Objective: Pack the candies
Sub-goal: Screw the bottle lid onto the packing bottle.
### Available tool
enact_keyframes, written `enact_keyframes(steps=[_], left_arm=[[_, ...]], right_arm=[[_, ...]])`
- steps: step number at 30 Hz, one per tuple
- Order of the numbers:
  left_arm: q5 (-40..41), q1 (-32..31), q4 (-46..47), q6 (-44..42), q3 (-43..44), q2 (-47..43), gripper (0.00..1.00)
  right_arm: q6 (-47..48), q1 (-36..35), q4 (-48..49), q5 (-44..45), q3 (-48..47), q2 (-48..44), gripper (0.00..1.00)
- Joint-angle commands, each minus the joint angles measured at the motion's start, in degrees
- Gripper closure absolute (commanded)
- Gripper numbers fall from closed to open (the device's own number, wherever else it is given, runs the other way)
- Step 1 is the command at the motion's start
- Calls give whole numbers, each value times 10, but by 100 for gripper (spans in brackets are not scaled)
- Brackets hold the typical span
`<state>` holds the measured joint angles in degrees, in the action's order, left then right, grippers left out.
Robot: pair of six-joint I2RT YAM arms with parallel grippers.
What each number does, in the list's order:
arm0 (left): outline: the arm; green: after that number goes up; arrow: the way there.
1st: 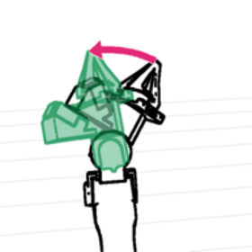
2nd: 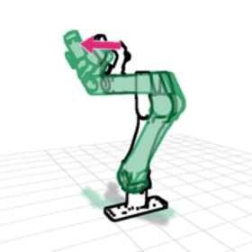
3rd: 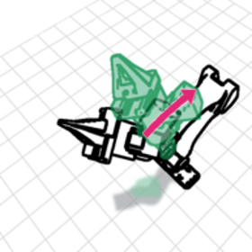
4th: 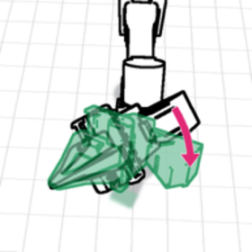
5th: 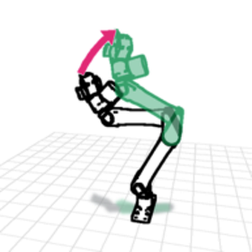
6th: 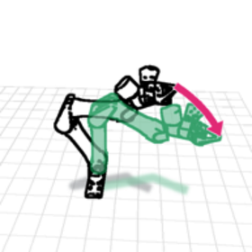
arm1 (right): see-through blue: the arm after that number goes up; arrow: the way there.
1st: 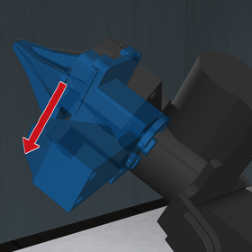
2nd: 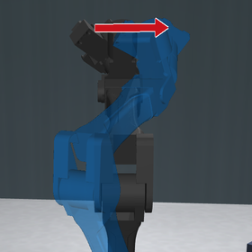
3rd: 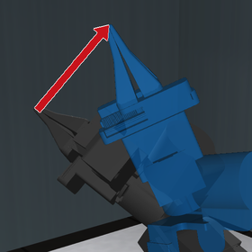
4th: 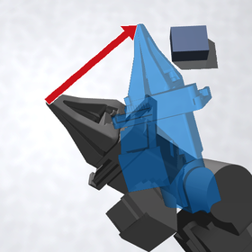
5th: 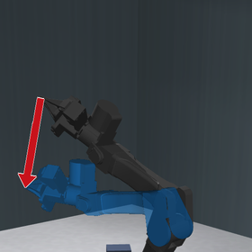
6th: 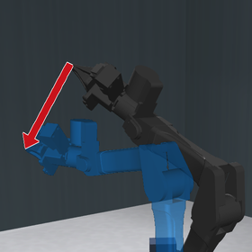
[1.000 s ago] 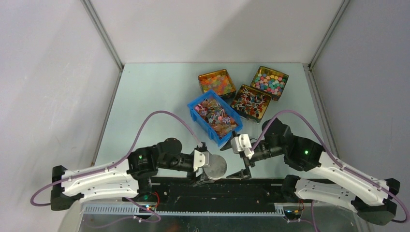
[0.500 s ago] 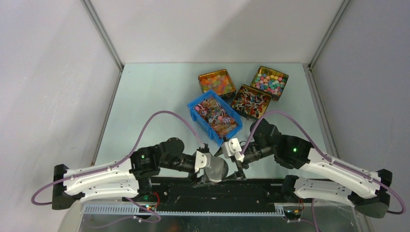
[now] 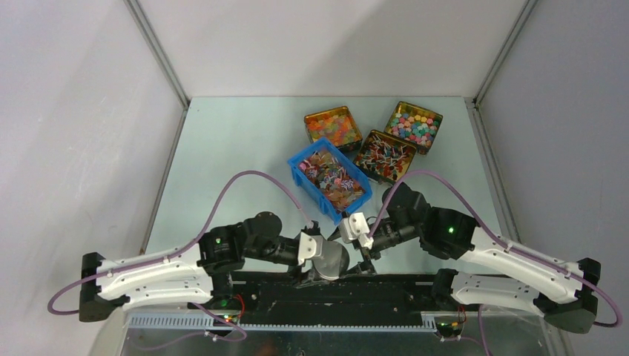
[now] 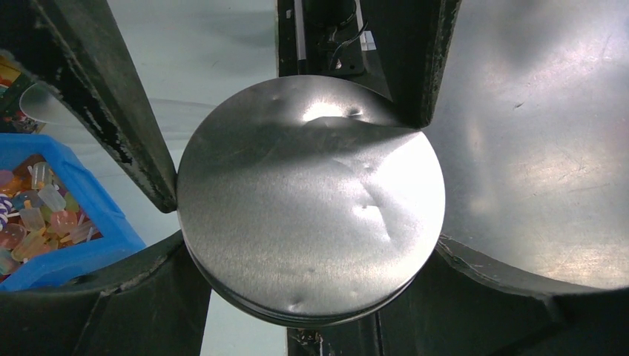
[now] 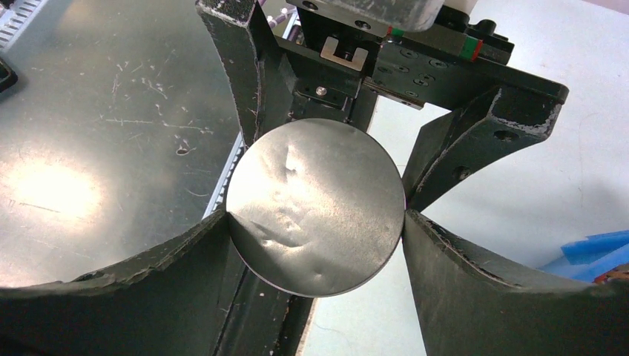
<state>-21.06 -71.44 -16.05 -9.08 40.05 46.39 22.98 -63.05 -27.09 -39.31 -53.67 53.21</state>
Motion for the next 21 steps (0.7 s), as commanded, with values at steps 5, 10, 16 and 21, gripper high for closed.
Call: enact_keyframes(steps=[5, 10, 16, 21], left_arm=[[87, 2, 106, 23, 16, -21, 59], [129, 2, 119, 27, 20, -15, 59], [162, 2, 122, 27, 31, -2, 60], [175, 2, 139, 34, 33, 6, 60]], right_arm=[[-38, -12, 37, 68, -14, 3, 33], [-67, -26, 47, 125, -14, 4, 35], [-98, -54, 57, 201, -14, 9, 37], [-116, -67, 65, 229, -14, 12, 37]])
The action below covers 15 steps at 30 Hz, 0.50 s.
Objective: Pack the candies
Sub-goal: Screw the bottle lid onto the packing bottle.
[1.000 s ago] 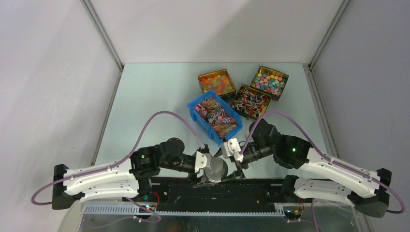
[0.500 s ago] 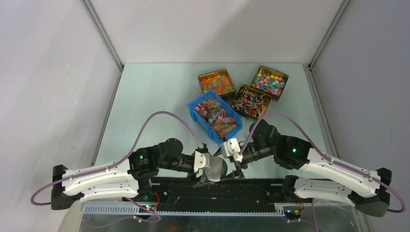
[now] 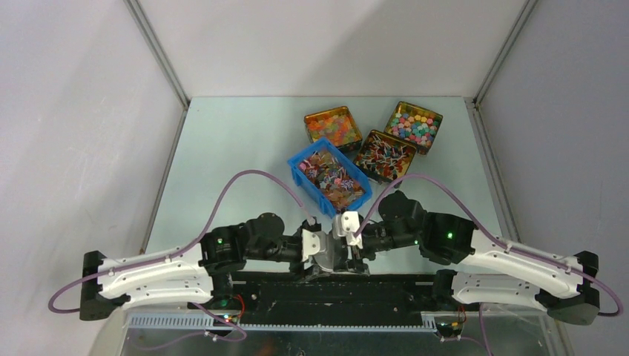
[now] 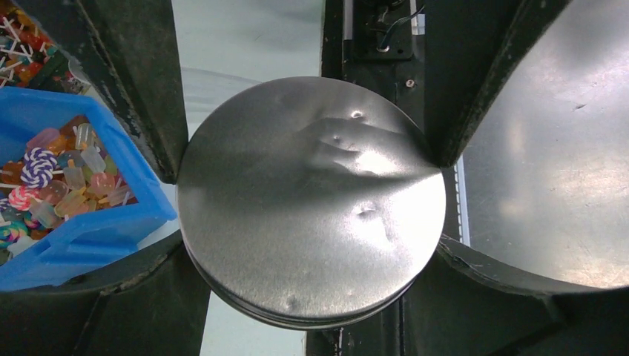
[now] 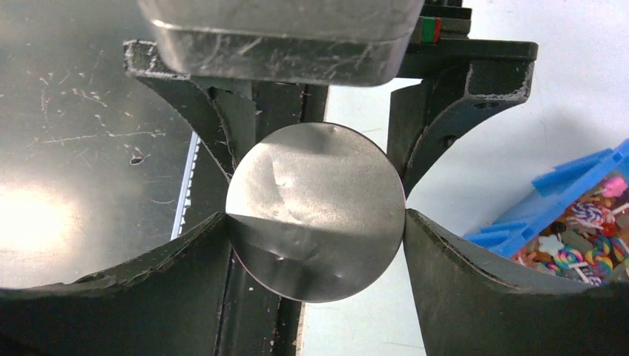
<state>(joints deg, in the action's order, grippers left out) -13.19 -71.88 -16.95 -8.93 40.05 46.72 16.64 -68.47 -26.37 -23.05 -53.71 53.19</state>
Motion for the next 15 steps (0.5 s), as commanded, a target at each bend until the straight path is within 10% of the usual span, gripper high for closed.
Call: enact_keyframes(steps=[1, 15], left_arm=[[100, 7, 152, 34, 33, 3, 60], [126, 7, 202, 40, 41, 21, 61]], right_arm=[[-55, -13, 60, 67, -13, 13, 37], [-110, -31, 88, 129, -13, 34, 45]])
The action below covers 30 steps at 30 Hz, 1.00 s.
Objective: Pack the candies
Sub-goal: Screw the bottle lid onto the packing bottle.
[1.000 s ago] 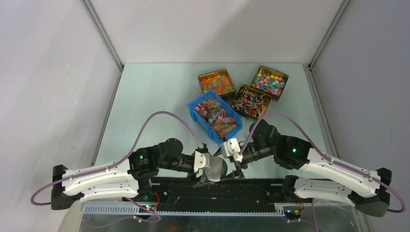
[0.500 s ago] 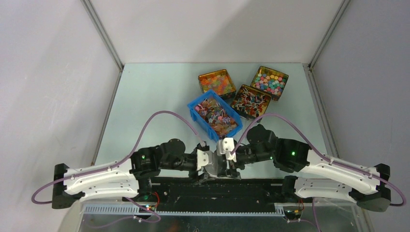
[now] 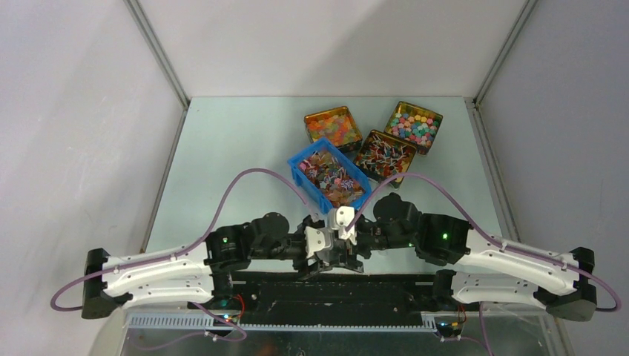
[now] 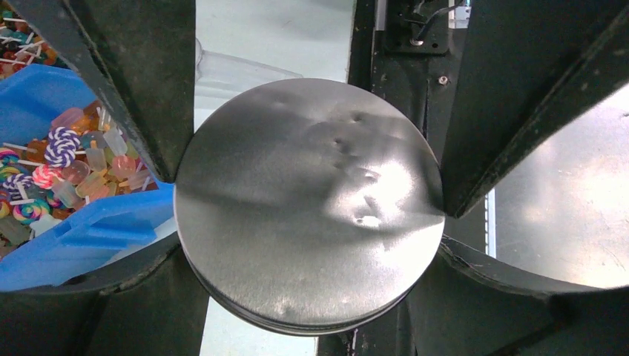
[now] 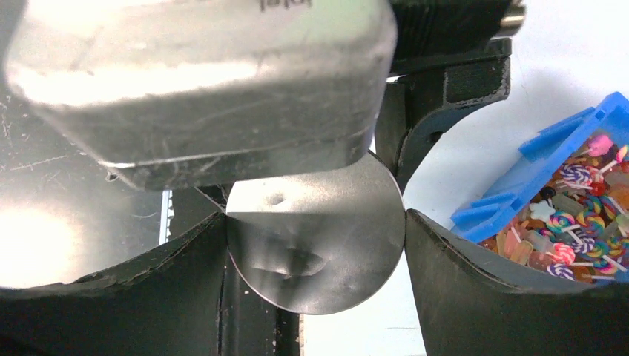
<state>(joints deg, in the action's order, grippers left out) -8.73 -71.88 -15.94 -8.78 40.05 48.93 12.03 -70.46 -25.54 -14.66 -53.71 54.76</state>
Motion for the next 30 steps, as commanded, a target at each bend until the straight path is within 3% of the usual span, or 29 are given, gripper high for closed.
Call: enact_keyframes(steps=[1, 9, 20, 26, 30], left_arm=[[84, 7, 195, 40, 40, -1, 61], [115, 7, 234, 56, 26, -6, 61], [110, 7, 228, 62, 26, -5, 60], [110, 7, 215, 63, 19, -15, 60], [110, 7, 192, 59, 19, -23, 60]], right_arm=[[-69, -11, 81, 48, -14, 19, 45], [-91, -12, 100, 83, 0, 12, 46], [-96, -9, 103, 89, 5, 2, 39], [-90, -5, 99, 84, 5, -6, 27], [-77, 3, 101, 39, 13, -16, 13]])
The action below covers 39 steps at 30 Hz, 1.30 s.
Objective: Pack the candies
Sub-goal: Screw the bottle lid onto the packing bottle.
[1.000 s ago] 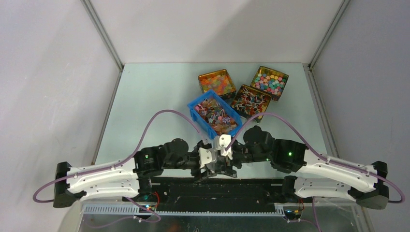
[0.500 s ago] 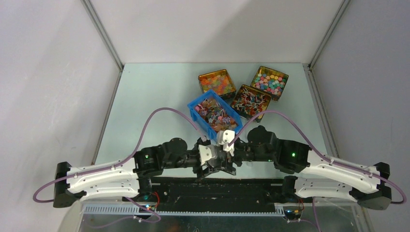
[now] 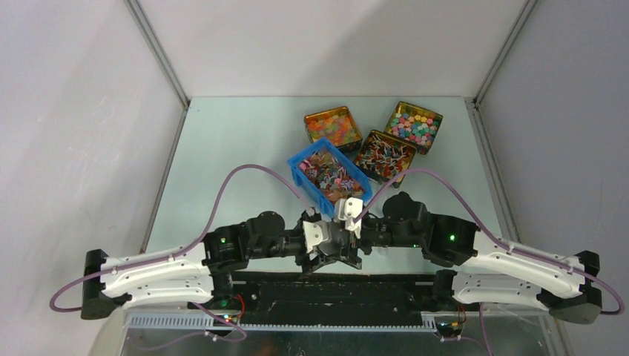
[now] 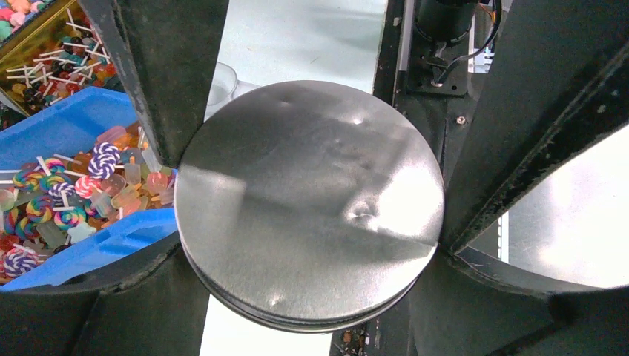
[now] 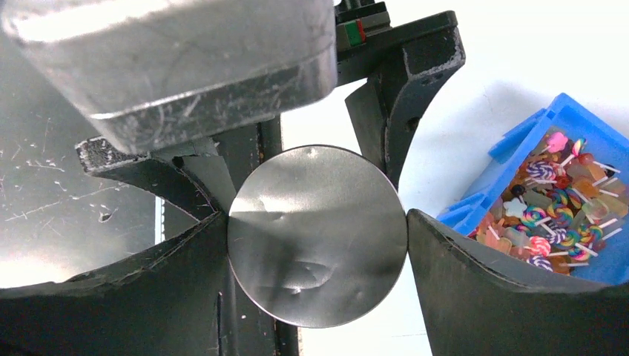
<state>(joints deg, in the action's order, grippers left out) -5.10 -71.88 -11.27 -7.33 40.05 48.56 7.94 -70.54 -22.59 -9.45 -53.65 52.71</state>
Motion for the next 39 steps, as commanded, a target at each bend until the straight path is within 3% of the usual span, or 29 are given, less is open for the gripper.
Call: enact_keyframes(steps=[1, 4, 6, 25, 39], left_arm=[[74, 7, 140, 43, 18, -20, 60], [75, 7, 127, 42, 17, -26, 60], [76, 7, 120, 41, 14, -29, 60], [96, 8, 144, 61, -34, -40, 60], [99, 30, 238, 133, -158, -50, 63]], right_arm=[[-32, 6, 73, -20, 15, 4, 10], [-26, 8, 73, -37, 19, -2, 1], [-23, 9, 69, -38, 20, -6, 1], [-20, 41, 55, -67, 40, -32, 0], [-34, 58, 39, -66, 76, -68, 0]])
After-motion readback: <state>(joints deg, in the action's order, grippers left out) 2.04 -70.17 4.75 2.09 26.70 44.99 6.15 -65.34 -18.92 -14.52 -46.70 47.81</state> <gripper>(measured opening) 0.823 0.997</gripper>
